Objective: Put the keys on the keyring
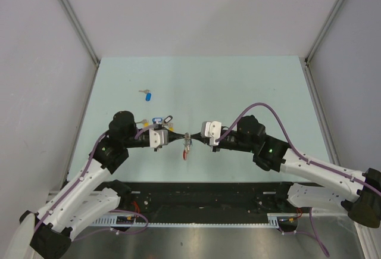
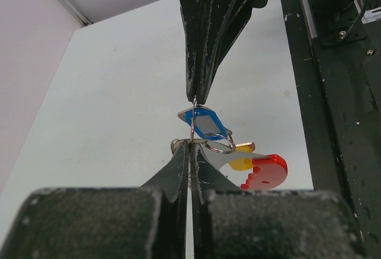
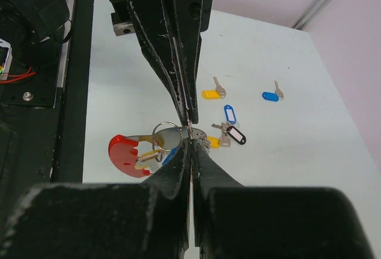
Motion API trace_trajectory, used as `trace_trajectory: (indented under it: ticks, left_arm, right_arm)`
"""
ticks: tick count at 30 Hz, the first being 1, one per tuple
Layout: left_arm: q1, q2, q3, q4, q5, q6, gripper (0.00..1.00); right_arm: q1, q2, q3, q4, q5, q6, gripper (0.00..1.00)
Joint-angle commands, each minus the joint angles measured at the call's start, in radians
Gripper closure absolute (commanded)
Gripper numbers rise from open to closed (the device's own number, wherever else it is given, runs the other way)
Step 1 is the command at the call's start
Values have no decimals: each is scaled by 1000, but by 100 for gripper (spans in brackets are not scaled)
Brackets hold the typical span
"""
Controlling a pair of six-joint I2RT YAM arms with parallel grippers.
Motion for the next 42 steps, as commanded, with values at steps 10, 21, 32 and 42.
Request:
trace_trajectory:
  ticks: [10,21,32,42]
  left_arm:
    - [-5,-15,3,48,22,12,100]
    - [-5,-14,3,65,50,-11,100]
    - [-7,-3,3,87,68,-40,100]
    - [-13,2,4,78,78,-33,100]
  right_arm:
    - [-12,15,49,22,-24,20,100]
    - [-18,26,52,28,-43,33,100]
    - [-19,27,52,45,-63,40,100]
    - [-35,35,52,59,-144,60,100]
